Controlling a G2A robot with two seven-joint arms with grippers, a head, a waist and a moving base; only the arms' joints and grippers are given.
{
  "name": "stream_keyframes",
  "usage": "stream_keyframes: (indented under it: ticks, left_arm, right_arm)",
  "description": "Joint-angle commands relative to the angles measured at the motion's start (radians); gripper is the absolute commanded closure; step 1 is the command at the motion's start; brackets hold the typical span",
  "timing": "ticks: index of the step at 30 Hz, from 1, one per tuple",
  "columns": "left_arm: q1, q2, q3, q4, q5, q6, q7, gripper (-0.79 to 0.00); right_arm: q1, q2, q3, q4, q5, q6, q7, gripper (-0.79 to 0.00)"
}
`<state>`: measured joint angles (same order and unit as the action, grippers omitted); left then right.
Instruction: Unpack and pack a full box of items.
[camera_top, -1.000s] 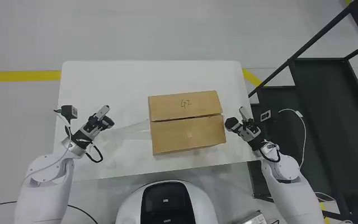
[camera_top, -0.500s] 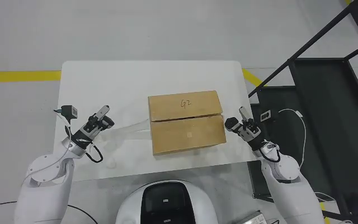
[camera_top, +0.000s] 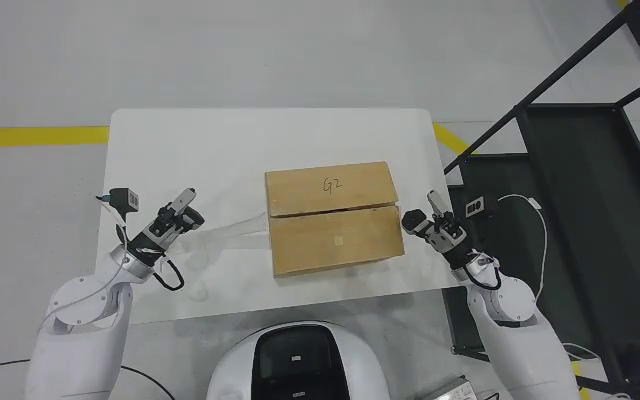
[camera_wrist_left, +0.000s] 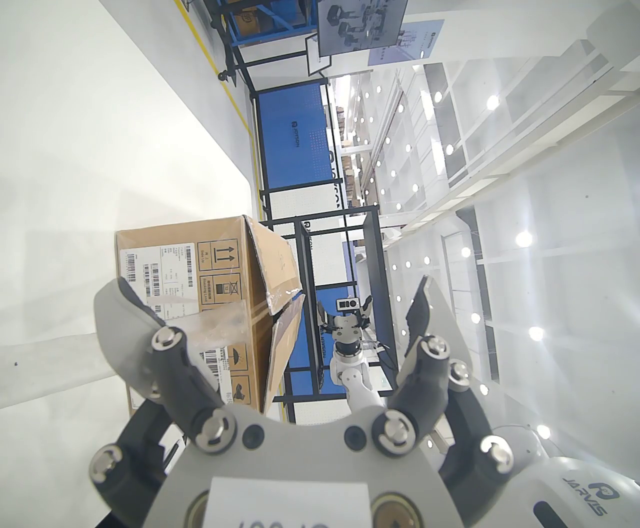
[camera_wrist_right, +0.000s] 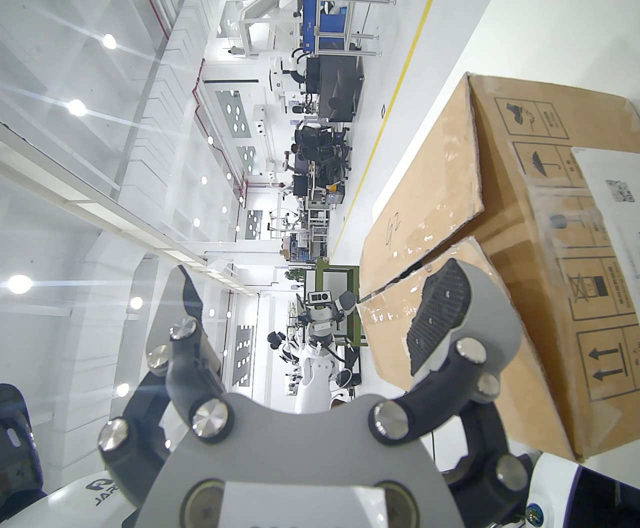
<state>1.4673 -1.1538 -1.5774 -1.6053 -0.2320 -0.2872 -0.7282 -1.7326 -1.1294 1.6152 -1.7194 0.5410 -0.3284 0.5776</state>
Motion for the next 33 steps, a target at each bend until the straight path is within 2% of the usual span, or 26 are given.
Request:
stream_keyframes:
  ticks: [1, 7, 11, 17, 22, 33]
  left_arm:
    - [0.000, 0.000, 0.000, 0.000, 0.000, 0.000, 0.000, -0.785]
    - [0.000, 0.000, 0.000, 0.000, 0.000, 0.000, 0.000, -0.785]
    - [0.000, 0.000, 0.000, 0.000, 0.000, 0.000, 0.000, -0.785]
    - [0.000, 0.000, 0.000, 0.000, 0.000, 0.000, 0.000, -0.785]
    - [0.000, 0.000, 0.000, 0.000, 0.000, 0.000, 0.000, -0.785]
    - [0.000, 0.000, 0.000, 0.000, 0.000, 0.000, 0.000, -0.785]
  right_arm:
    - [0.031, 0.005, 0.012, 0.023, -0.028, 0.032, 0.047, -0.785]
    - [0.125, 0.020, 0.046, 0.136, -0.077, 0.012, 0.209, -0.785]
    - [0.186, 0.041, 0.082, 0.200, -0.106, -0.002, 0.435, -0.785]
    - [0.260, 0.066, 0.103, 0.283, -0.156, -0.047, 0.699, -0.785]
    - [0.305, 0.074, 0.097, 0.329, -0.188, -0.071, 0.709, -0.785]
    - [0.305, 0.074, 0.097, 0.329, -0.188, -0.071, 0.709, -0.785]
